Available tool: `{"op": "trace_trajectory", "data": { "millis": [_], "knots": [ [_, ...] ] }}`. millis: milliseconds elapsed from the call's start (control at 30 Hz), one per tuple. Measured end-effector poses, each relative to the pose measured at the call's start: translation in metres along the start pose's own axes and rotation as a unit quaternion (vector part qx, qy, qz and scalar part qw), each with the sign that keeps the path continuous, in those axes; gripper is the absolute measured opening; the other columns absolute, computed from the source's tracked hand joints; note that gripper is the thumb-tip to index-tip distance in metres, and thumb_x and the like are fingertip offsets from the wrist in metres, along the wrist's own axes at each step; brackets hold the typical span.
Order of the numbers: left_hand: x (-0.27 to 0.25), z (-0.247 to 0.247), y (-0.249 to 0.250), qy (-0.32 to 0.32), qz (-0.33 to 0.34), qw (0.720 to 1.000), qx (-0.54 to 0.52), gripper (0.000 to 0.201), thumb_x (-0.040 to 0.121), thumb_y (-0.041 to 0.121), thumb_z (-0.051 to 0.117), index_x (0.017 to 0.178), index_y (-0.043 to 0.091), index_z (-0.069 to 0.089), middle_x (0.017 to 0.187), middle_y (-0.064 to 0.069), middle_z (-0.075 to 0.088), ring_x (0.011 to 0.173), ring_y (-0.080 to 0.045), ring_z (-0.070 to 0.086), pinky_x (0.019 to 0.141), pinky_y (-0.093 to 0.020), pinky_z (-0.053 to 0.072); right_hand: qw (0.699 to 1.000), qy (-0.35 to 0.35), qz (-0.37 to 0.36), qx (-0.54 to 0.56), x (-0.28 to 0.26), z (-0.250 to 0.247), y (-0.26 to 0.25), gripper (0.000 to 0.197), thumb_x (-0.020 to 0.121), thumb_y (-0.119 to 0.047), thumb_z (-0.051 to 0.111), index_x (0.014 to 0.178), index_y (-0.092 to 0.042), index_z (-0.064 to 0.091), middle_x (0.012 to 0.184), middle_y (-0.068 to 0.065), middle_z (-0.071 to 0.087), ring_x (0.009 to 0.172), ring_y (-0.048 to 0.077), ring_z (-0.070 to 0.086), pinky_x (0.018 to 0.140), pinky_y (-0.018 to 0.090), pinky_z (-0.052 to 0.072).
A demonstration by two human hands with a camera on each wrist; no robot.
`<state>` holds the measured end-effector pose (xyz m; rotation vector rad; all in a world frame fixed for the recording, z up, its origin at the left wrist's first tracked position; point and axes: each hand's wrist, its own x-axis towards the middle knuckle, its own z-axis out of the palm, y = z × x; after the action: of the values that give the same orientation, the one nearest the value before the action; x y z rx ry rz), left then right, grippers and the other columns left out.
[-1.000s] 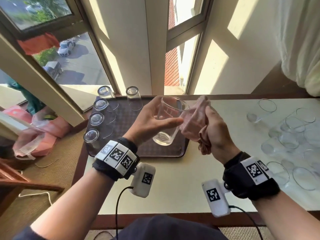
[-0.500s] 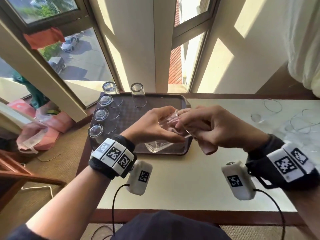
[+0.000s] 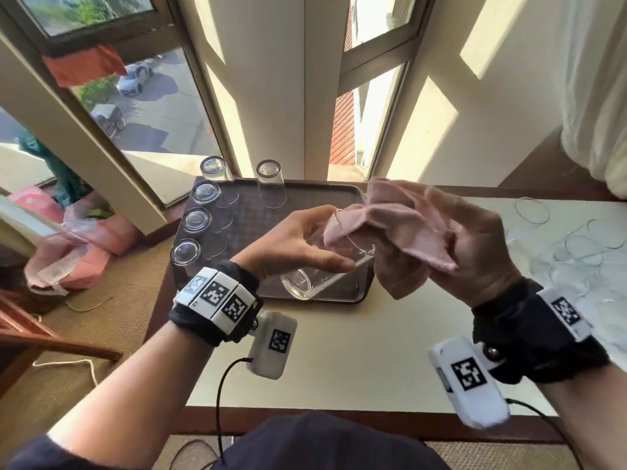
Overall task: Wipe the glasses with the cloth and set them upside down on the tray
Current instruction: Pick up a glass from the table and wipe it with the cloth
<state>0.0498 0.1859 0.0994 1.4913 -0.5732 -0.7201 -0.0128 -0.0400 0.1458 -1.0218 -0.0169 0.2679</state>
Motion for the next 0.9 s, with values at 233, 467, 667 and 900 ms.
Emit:
{"op": "trace_trajectory", "data": {
  "millis": [233,467,667,900],
  "knots": [
    [0.002,0.0,-0.006,0.026,0.008,0.998,0.052,0.079,0.056,0.042,0.094,0.115,0.002,0.062,0.112,-0.019,0.069,0.104,-0.039,0.067,0.095,-0.052,0.054,0.902,-0.04,0.001,-0.43,-0.003,0.003,0.01,0.033,0.077,-0.026,0.068,0.11,-0.025,0.071,0.103,0.003,0.07,0.099,0.021,0.065,0.085,0.032,0.056],
    [0.005,0.006,-0.003,-0.06,-0.025,0.988,0.143,0.055,0.061,0.017,0.095,0.109,0.015,0.069,0.091,0.008,0.071,0.083,-0.008,0.067,0.075,-0.025,0.054,0.791,-0.197,0.175,-0.551,-0.001,0.009,0.014,0.061,0.067,-0.008,0.063,0.127,-0.008,0.059,0.094,0.015,0.065,0.097,0.033,0.067,0.073,0.043,0.06],
    [0.002,0.002,-0.011,-0.048,-0.037,0.992,0.109,0.045,0.062,0.018,0.094,0.098,0.014,0.067,0.083,0.013,0.068,0.078,-0.004,0.063,0.073,-0.02,0.048,0.884,-0.153,0.083,-0.433,0.0,-0.002,0.007,0.047,0.073,0.025,0.055,0.115,0.003,0.061,0.083,0.003,0.071,0.074,0.017,0.072,0.061,0.022,0.058],
    [0.002,-0.002,-0.004,-0.032,-0.017,0.997,0.069,0.056,0.059,0.03,0.088,0.108,0.009,0.069,0.09,0.01,0.071,0.084,-0.006,0.065,0.075,-0.017,0.048,0.891,-0.028,-0.17,-0.42,-0.007,-0.016,0.035,0.026,0.077,0.002,0.072,0.103,-0.002,0.075,0.094,0.011,0.072,0.076,0.023,0.071,0.066,0.046,0.059]
  ]
}}
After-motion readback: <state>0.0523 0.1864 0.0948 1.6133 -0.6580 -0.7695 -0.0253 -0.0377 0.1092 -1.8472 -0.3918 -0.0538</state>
